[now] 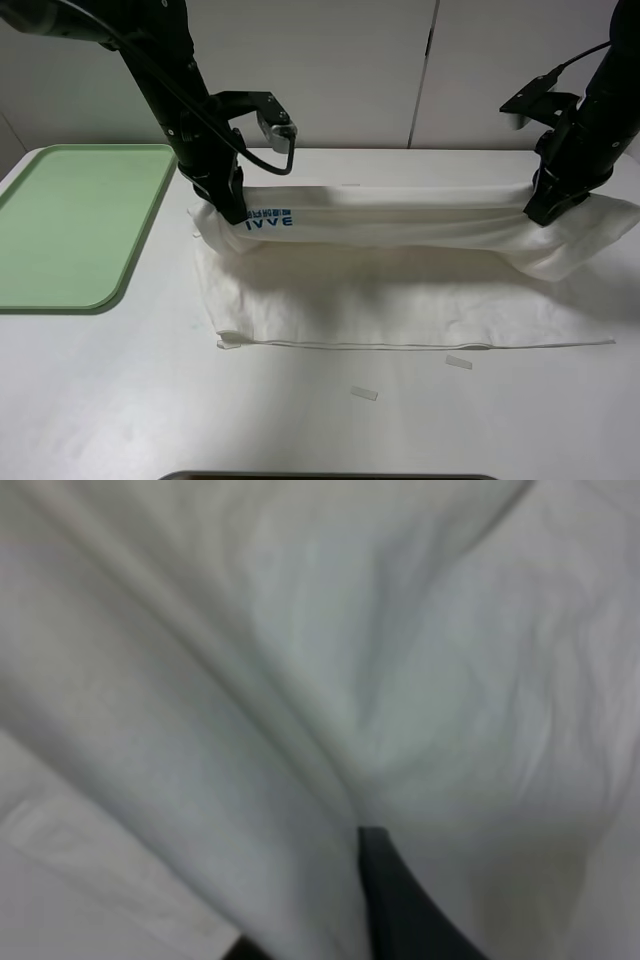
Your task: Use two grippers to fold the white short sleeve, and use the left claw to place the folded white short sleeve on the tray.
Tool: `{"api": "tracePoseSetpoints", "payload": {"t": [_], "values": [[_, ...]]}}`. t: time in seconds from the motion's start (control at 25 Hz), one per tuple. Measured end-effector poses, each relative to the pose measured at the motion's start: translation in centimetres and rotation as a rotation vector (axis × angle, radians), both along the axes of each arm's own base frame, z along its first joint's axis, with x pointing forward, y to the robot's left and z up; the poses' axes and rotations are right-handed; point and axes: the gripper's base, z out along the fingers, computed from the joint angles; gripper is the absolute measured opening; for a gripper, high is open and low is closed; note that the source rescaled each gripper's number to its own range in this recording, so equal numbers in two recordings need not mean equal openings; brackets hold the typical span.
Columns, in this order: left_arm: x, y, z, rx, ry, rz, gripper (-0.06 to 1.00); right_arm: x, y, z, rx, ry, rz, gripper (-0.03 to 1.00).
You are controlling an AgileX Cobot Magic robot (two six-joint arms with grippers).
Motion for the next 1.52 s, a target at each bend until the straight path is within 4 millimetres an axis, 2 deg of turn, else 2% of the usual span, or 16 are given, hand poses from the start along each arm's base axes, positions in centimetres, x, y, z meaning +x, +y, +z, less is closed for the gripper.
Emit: {"api": "tracePoseSetpoints", "payload": {"t": [0.36, 0.44, 0.52, 0.56, 0.6, 0.64, 0.68, 0.72, 0.76, 0.88, 1.52], "values": [[0.0, -0.1, 0.0, -0.011, 0.006, 0.006, 0.02, 0.0, -0.1, 0.1, -0.002, 0.001, -0.001, 0.0], [-0.1, -0.1, 0.0, -0.018, 0.013, 0.01, 0.08, -0.2, -0.2, 0.4, -0.009, 0.038, -0.02, 0.17], [-0.1, -0.1, 0.0, -0.023, 0.021, 0.013, 0.18, -0.6, -0.5, 0.6, -0.027, 0.09, -0.074, 0.57], [-0.1, -0.1, 0.0, -0.023, 0.024, 0.013, 0.22, -0.6, -0.5, 0.6, -0.027, 0.09, -0.074, 0.57], [-0.1, 0.2, 0.0, -0.019, 0.033, 0.018, 0.44, -0.7, -0.7, 0.6, -0.035, 0.101, -0.104, 0.72], [-0.1, 0.3, 0.0, -0.02, 0.036, 0.022, 0.71, -0.8, -0.8, 0.7, -0.041, 0.107, -0.128, 0.82], [0.0, 0.3, 0.0, -0.022, 0.038, 0.028, 0.82, -0.8, -0.9, 0.7, -0.044, 0.108, -0.142, 0.89], [-0.1, 0.3, 0.0, -0.027, 0.04, 0.03, 0.88, -0.8, -1.0, 0.8, -0.044, 0.105, -0.155, 0.93], [0.0, 0.3, 0.0, -0.032, 0.042, 0.033, 0.93, -0.9, -1.0, 0.9, -0.044, 0.102, -0.164, 0.95], [-0.1, 0.3, 0.1, -0.036, 0.044, 0.036, 0.98, -0.9, -1.0, 0.9, -0.044, 0.101, -0.172, 0.99], [0.0, 0.3, 0.5, -0.032, 0.068, 0.076, 1.0, -0.9, -0.9, 1.3, -0.031, 0.082, -0.184, 1.0]]}}
